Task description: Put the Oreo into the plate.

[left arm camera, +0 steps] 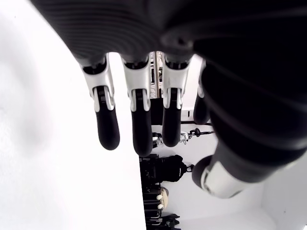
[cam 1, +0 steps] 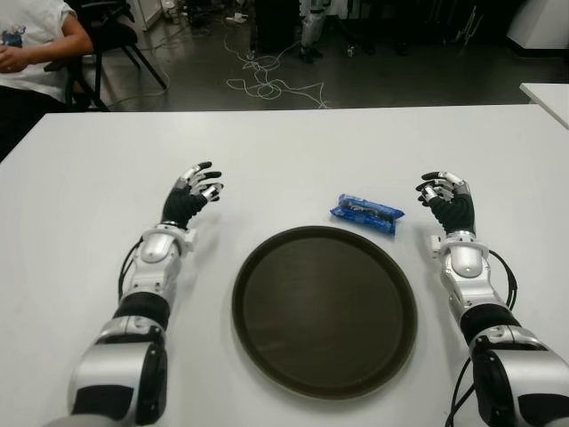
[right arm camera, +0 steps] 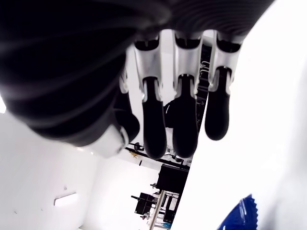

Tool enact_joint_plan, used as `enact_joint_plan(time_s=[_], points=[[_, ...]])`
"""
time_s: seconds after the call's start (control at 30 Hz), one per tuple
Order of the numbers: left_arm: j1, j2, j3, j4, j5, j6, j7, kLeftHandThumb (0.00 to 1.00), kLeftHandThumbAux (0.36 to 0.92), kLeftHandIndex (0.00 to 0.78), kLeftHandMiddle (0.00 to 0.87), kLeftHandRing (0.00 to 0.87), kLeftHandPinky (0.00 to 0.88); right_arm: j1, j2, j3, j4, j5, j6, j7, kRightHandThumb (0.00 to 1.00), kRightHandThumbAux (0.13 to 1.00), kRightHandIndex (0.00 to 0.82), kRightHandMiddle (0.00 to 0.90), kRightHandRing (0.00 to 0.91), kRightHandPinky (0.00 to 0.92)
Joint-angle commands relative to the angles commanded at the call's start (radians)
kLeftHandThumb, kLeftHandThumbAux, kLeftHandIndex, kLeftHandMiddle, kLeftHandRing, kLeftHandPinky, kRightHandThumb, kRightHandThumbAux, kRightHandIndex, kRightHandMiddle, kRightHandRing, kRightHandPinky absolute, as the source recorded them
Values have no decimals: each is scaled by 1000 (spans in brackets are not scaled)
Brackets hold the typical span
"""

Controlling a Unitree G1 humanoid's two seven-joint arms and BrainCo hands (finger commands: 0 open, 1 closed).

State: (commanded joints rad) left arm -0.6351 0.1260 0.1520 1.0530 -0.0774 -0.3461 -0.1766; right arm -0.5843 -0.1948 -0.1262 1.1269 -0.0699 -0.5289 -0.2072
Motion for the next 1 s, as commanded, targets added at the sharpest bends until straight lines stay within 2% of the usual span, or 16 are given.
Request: enact_joint_plan(time_s=[0.47, 1.0], points=[[0, 1, -4, 2, 4, -1, -2, 545, 744, 171, 256, 281, 326, 1, -1, 0, -3, 4, 8, 9, 681, 728, 420, 521, 528, 514], [-2, 2, -2, 4, 0, 0, -11, 526, 773, 171, 249, 275, 316, 0, 0, -1, 1, 3, 0, 4, 680, 729, 420, 524, 525, 508]])
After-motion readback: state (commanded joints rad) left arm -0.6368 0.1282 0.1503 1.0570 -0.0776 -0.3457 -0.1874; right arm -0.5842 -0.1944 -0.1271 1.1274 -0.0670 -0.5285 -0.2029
